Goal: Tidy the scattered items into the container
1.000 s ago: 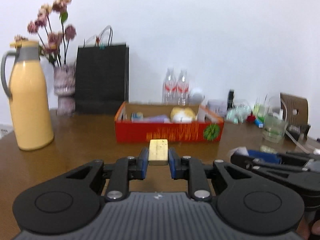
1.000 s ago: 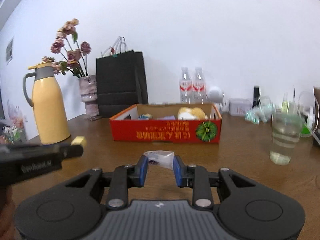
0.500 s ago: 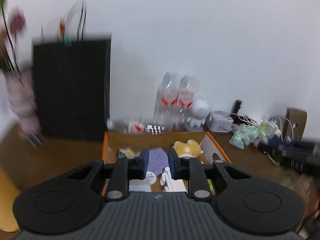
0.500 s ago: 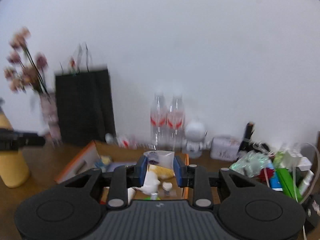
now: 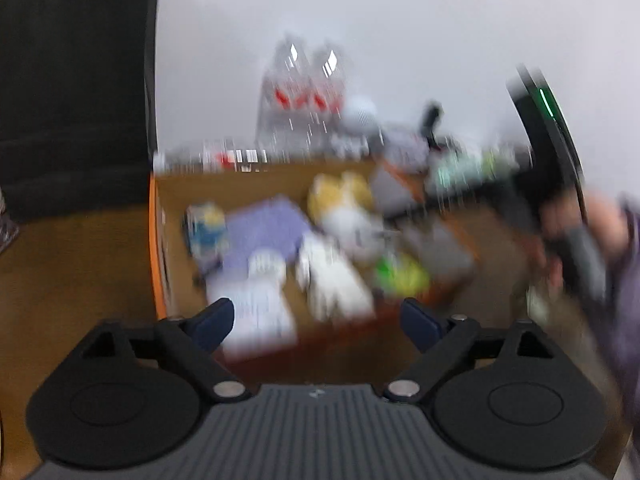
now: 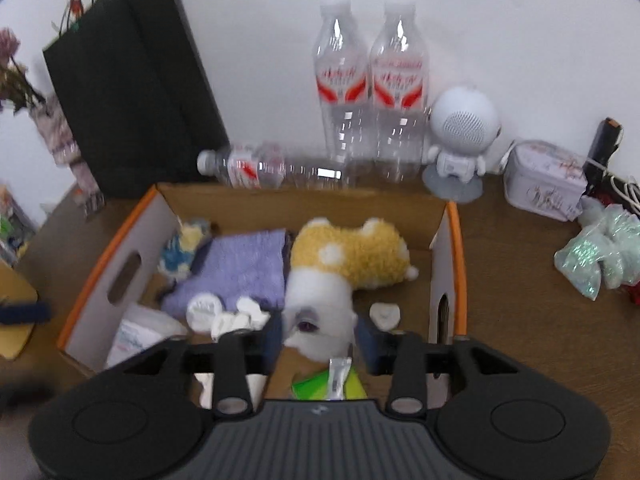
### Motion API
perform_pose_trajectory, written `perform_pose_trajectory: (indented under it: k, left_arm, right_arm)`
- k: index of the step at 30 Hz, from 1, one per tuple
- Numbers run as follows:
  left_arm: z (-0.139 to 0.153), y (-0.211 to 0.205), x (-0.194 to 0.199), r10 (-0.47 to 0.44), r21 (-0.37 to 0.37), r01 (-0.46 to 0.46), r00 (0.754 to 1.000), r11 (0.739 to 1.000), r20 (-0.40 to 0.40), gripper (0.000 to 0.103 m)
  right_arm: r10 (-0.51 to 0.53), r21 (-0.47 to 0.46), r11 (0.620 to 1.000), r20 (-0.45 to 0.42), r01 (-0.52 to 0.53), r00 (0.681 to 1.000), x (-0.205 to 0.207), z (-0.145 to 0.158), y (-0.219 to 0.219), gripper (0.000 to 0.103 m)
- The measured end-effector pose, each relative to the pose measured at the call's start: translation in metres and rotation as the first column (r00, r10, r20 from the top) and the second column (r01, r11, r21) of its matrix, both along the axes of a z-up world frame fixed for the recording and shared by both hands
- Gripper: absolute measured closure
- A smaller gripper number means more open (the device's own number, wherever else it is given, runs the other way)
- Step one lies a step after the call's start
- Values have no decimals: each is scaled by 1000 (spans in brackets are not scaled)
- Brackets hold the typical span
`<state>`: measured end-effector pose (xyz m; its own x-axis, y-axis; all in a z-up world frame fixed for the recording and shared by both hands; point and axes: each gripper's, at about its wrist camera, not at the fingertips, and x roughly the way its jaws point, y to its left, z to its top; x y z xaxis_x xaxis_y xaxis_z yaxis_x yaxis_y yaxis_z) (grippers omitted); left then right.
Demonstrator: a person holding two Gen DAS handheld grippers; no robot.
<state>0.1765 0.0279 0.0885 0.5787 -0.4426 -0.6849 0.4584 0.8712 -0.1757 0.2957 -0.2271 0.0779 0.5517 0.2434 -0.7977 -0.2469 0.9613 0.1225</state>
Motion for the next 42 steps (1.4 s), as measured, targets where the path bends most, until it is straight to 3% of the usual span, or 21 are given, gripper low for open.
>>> perform_pose_trajectory:
  k: [2,5,6,8,10,13,16,19,21,23,25,27,29,32,34,35,37,42]
  left_arm:
    - [-32,-7,-9,-6,51,8,999,999,-43,12]
    - [-64,-25,1,34,173,-26,998,985,-44,32]
    - [-71,-29,6,49,207,-38,998,978,-47,44]
    - [-75,-33,6,44,224,-41,999,974,-10,49]
    - [-74,-34,5,15,214,-12,1000,977,-13,82]
    - [-59,-40,-10,25,234,-32,999,972,34,82]
    - [-24,-34,-23,29,123,-39,997,992,77,82]
    - [33,-22,-19,48,14,-51,987,999,151,82]
    - [60,-21,3,79,-13,-78,983,997,167,82]
    - [72,-25,43,107,-26,-105,988,994,113,82]
    - [68,-34,93,130,-19,-130,992,991,-4,82]
    - [49,-44,138,160,2,-162,974,987,-158,82]
    - [26,-53,161,186,72,-172,946,982,-265,82]
    - [2,-61,165,219,184,-169,928,968,-302,78]
    - [-4,-58,167,240,199,-179,907,964,-346,51]
    - [-3,-56,166,247,198,-186,903,962,-351,46]
    - [7,-49,164,268,209,-205,901,956,-342,26]
    - [39,-33,155,322,235,-258,899,937,-296,6]
  right_arm:
    - [11,-14,1000,9,-11,1000,-5,1,-1,29]
    - [2,-10,1000,-28,-2,1000,-2,1,-3,26]
    - [-12,-14,1000,-41,12,999,-2,1,-3,25]
    - [-18,-26,1000,-63,17,998,-5,-1,-2,24]
    - [13,-26,1000,-83,-15,996,-12,-4,1,23]
    - [8,-67,998,-92,-15,996,-20,-8,2,21]
    - [-19,-127,992,-66,10,998,-26,-14,3,21]
    - [-11,-96,995,-67,4,998,-29,-16,2,21]
    - [-13,-75,997,-66,8,998,-30,-13,3,21]
    - [-5,-62,998,-54,1,999,-32,-5,5,21]
    - [2,-40,999,-60,-4,998,-30,2,5,21]
    - [2,2,1000,-97,-1,995,-21,7,3,18]
    - [-6,46,999,-168,14,986,-9,7,-1,16]
    - [-17,75,996,-272,39,962,9,2,-7,16]
    - [-39,66,996,-314,63,949,18,-1,-8,15]
    - [-49,60,996,-326,72,944,22,-2,-8,15]
    - [-57,50,996,-341,79,938,24,-2,-6,14]
    - [-46,45,997,-343,65,938,17,5,-3,8]
